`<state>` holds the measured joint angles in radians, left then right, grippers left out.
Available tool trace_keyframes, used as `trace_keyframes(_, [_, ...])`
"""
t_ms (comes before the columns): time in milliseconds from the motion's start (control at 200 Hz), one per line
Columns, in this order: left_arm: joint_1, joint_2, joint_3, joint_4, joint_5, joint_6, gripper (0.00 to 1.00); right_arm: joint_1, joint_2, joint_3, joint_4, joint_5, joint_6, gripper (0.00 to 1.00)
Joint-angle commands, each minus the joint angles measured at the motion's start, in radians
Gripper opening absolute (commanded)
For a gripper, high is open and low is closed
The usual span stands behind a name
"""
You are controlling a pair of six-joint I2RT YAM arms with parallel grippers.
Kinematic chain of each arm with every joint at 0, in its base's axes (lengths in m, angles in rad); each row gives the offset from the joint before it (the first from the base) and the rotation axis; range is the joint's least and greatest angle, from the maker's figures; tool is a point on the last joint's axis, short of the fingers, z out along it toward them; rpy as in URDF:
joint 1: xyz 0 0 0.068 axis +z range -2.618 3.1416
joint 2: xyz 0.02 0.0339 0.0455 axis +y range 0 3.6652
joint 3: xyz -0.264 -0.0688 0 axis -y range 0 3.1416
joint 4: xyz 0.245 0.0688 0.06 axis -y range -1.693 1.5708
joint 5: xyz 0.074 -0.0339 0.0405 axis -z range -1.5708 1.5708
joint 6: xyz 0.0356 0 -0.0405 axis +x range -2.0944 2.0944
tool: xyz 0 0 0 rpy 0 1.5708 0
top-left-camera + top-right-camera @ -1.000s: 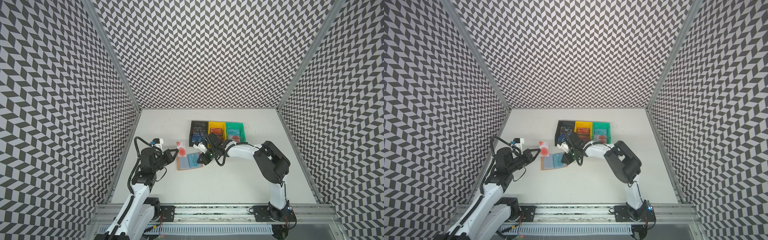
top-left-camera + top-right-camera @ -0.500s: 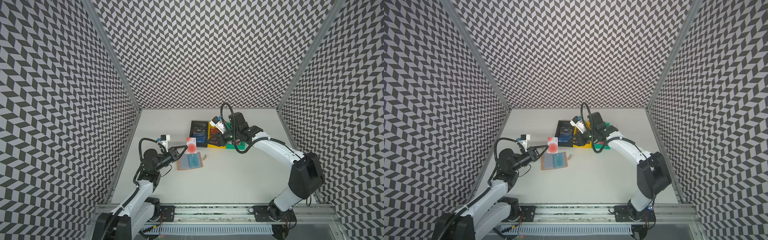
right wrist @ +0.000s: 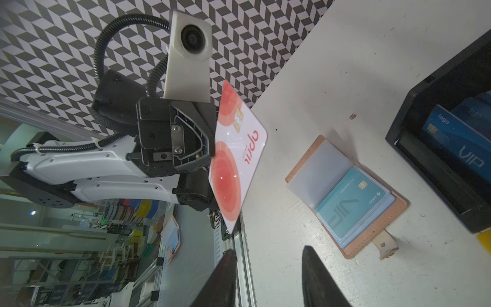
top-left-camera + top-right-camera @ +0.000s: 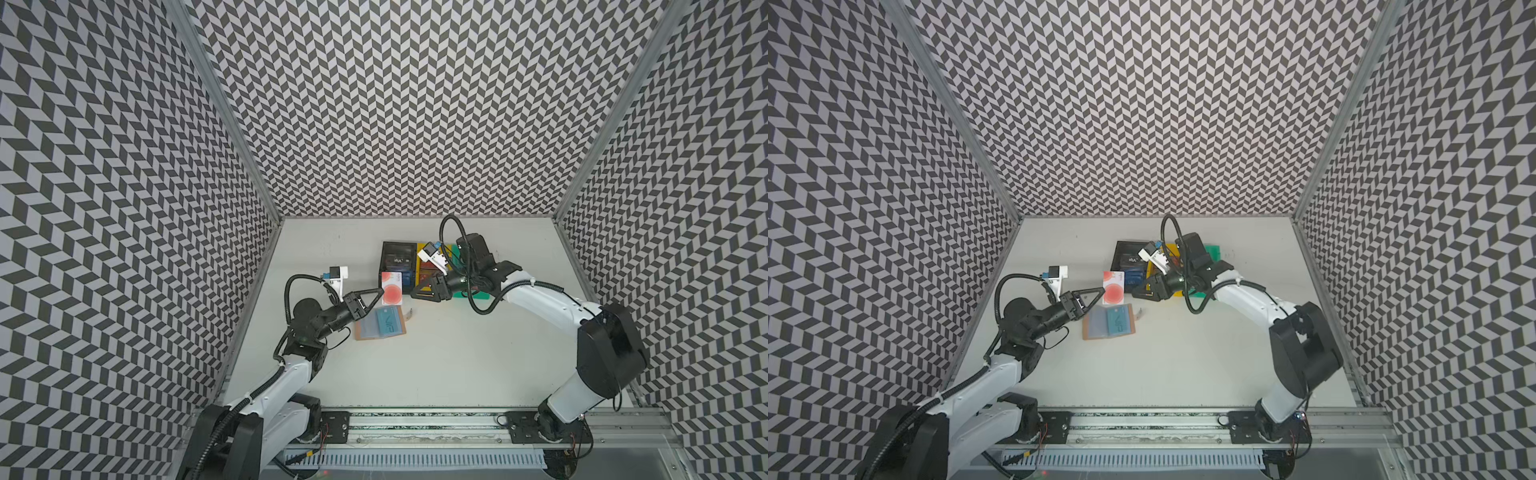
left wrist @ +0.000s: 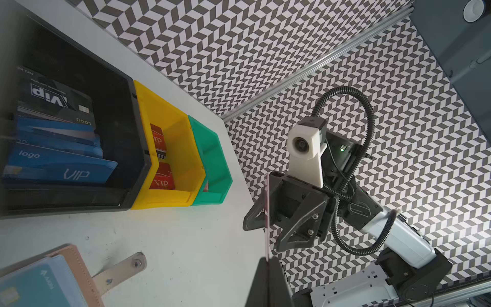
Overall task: Take the credit cards out of the card holder
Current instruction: Place the credit card in the storage box.
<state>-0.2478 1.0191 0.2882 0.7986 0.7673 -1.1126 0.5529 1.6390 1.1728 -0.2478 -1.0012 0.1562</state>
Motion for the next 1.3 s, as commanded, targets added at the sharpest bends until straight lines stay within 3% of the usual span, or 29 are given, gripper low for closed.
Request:
trace_keyframes(0, [-0.011, -0.001, -0.001, 0.019, -0.021, 0.012, 0.0, 0.025, -0.033, -0.025, 0.151, -0.05, 0.057, 0.41])
trace_keyframes(606, [-0.038, 0.041, 0.001, 0.036, -0.023, 0.021, 0.0, 0.065, 0.08, 0.024, 0.26, -0.094, 0.121, 0.37])
trace_keyframes(866, [-0.045, 0.056, 0.004, 0.005, -0.019, 0.043, 0.0, 0.068, 0.085, 0.021, 0.315, -0.138, 0.151, 0.1])
trace_keyframes(1006, [-0.045, 0.061, 0.008, -0.072, -0.028, 0.083, 0.0, 0.068, 0.075, 0.026, 0.309, -0.156, 0.152, 0.04])
trace_keyframes(1121, [-0.045, 0.038, 0.018, -0.184, -0.068, 0.129, 0.09, 0.058, 0.068, 0.031, 0.27, -0.154, 0.139, 0.0])
trace_keyframes(1182, [-0.045, 0.019, 0.022, -0.238, -0.088, 0.156, 0.22, 0.049, 0.063, 0.041, 0.219, -0.146, 0.111, 0.0])
trace_keyframes(1297, [-0.044, -0.025, 0.042, -0.354, -0.138, 0.211, 0.27, 0.025, 0.053, 0.078, 0.06, -0.112, 0.013, 0.0])
